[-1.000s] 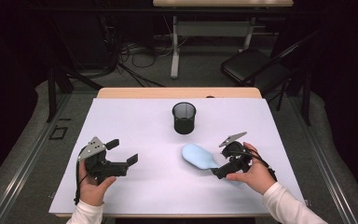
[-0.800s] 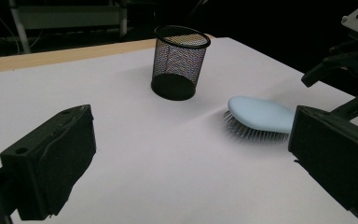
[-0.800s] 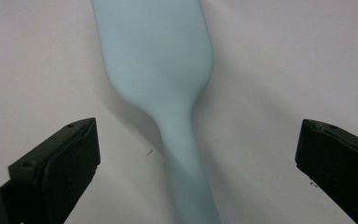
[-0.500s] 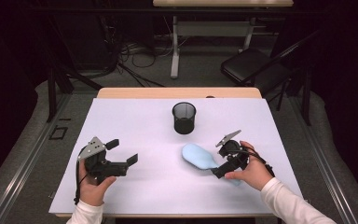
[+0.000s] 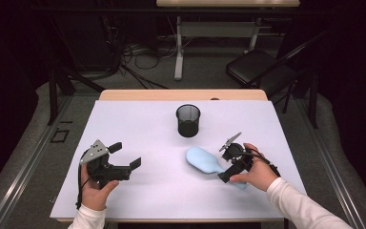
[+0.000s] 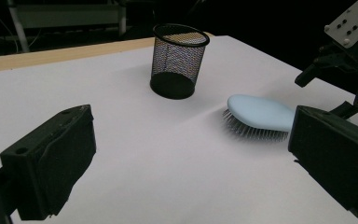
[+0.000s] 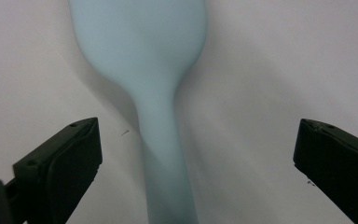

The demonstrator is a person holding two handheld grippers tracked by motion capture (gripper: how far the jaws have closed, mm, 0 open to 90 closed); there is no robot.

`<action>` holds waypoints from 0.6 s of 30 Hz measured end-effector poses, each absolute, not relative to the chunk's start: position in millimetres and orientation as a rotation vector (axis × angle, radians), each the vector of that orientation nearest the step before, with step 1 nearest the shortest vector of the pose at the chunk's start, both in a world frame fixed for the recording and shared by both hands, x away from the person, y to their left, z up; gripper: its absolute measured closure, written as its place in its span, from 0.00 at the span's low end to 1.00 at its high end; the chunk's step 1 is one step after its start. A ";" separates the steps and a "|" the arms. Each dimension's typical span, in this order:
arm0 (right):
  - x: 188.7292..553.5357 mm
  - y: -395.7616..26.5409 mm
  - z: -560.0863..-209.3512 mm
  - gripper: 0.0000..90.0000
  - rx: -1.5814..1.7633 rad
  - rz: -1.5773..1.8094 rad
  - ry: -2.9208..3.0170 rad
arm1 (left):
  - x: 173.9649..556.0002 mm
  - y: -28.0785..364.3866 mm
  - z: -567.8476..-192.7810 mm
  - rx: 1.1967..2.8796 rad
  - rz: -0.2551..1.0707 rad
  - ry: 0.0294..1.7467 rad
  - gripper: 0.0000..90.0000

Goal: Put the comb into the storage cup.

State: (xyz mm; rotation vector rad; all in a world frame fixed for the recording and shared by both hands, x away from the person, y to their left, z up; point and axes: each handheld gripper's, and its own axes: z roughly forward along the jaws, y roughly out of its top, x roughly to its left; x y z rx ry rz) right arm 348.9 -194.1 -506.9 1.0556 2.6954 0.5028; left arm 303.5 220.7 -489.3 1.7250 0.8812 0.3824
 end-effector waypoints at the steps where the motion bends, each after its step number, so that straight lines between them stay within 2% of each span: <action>1: 349.3 -193.3 -506.9 0.02 1.045 0.494 2.700 | 303.5 220.7 -489.3 1.726 0.381 0.882 0.01; 18: 353.6 -181.1 -510.5 0.11 0.962 0.382 2.756 | 303.4 220.5 -489.3 1.727 0.385 0.879 0.01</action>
